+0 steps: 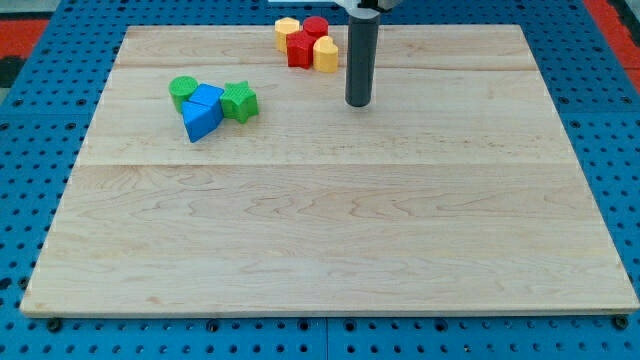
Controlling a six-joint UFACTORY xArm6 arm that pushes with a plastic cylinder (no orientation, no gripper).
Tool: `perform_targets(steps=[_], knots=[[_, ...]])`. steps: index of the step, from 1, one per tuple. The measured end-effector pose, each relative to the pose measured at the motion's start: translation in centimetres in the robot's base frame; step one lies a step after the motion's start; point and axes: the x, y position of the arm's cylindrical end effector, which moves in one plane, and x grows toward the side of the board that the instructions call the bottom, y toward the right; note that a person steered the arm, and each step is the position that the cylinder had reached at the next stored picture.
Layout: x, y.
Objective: Push the green star with blue cube to the bottom of the red star
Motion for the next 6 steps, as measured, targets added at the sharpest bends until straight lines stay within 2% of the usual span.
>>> perform_targets(steps=[2,3,4,5,6], knots=[[0.5,-0.1],[3.7,-3.1],[6.6,-11.3],[6.6,-20.9],[4.1,-23.5]])
